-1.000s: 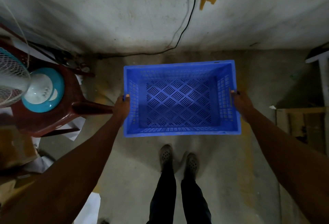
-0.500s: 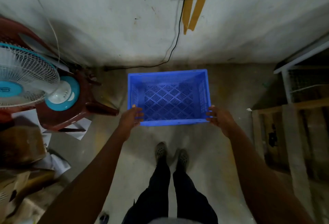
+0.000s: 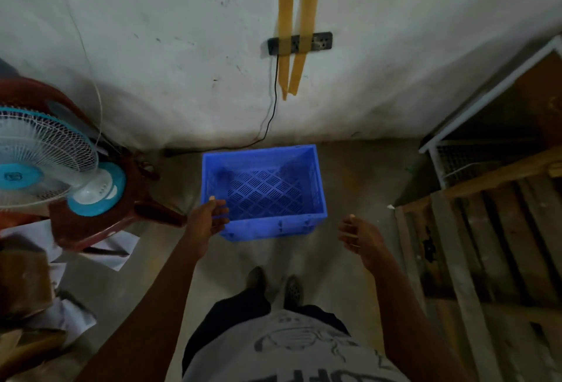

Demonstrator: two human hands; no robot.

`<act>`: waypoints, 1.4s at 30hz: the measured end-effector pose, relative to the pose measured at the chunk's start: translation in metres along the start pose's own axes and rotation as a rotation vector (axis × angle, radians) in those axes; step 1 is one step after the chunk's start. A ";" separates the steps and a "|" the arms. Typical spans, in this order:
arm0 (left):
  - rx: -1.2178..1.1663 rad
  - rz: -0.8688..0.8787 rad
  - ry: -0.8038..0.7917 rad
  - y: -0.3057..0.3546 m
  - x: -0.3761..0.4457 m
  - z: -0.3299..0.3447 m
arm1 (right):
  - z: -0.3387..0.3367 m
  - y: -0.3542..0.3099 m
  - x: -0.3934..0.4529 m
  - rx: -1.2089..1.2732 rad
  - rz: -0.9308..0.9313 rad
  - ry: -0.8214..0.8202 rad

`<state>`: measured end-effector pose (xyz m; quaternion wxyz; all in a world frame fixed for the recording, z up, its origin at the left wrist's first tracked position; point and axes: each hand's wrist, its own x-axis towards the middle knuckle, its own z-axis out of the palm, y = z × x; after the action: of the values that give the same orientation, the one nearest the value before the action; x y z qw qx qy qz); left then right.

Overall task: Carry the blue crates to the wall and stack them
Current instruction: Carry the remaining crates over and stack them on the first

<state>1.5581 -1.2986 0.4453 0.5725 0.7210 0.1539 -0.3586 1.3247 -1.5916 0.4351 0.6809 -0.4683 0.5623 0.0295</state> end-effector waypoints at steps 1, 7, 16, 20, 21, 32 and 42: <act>0.001 -0.002 -0.008 0.001 -0.001 0.003 | -0.003 0.000 -0.001 0.009 -0.004 0.015; 0.044 -0.018 -0.116 0.008 -0.004 0.024 | -0.017 0.005 -0.019 0.067 -0.008 0.081; 0.249 -0.066 -0.345 0.021 0.003 0.041 | -0.024 0.072 -0.084 0.315 0.023 0.319; 0.380 -0.064 -0.471 0.021 0.003 0.048 | -0.003 0.123 -0.122 0.456 0.055 0.449; 0.417 -0.073 -0.507 0.018 0.003 0.051 | 0.003 0.137 -0.132 0.500 0.064 0.491; 0.908 -0.046 -0.922 -0.036 -0.049 0.115 | 0.075 0.307 -0.265 0.952 0.205 0.858; 1.215 0.020 -1.164 -0.137 -0.163 0.125 | 0.155 0.451 -0.362 1.306 0.238 1.028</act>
<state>1.3155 -1.3443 0.4497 0.0758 0.6052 -0.3920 -0.6887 1.0513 -1.0586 0.4387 0.4664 0.1272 0.7523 -0.4475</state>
